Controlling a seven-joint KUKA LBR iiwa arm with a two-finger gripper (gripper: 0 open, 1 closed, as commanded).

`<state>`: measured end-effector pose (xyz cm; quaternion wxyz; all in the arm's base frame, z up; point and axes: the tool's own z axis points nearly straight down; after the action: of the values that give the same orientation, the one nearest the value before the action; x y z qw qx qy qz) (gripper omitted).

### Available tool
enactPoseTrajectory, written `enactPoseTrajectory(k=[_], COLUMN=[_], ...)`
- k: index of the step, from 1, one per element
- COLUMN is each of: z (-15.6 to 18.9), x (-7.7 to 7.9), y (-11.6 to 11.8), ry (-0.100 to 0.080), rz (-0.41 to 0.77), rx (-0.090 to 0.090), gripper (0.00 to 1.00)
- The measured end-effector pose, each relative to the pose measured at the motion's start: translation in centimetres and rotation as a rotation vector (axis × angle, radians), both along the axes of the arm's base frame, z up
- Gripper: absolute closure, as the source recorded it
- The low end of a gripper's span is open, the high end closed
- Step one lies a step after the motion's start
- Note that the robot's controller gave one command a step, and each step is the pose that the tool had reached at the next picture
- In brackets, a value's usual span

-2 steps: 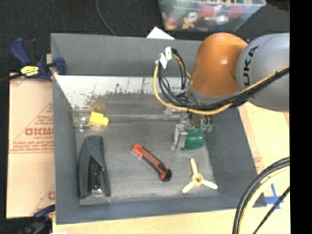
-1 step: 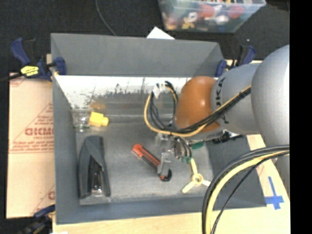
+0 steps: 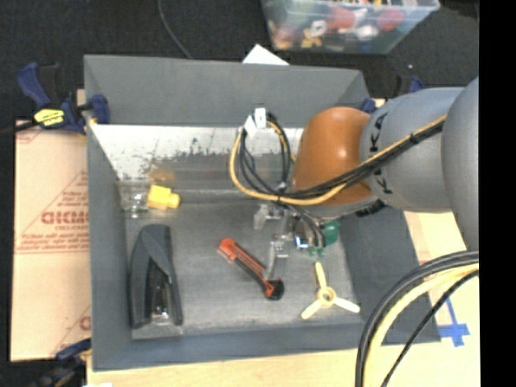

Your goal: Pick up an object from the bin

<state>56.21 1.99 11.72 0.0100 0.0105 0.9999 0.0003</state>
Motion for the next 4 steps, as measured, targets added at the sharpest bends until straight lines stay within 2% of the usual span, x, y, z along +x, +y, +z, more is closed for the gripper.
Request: enactPoseTrajectory(k=[1,2,3,4], z=[-1.0,-4.7,-4.7,-4.7], x=[-2.7,-2.1,-5.5,-5.5], y=[-0.9,0.7,0.1,0.1], ry=[0.017,0.001,0.013,0.013], rz=[-0.235,-0.082,-0.554,-0.554], rx=[0.002,0.002,0.006,0.006], gripper=[0.00,0.00,1.00,1.00])
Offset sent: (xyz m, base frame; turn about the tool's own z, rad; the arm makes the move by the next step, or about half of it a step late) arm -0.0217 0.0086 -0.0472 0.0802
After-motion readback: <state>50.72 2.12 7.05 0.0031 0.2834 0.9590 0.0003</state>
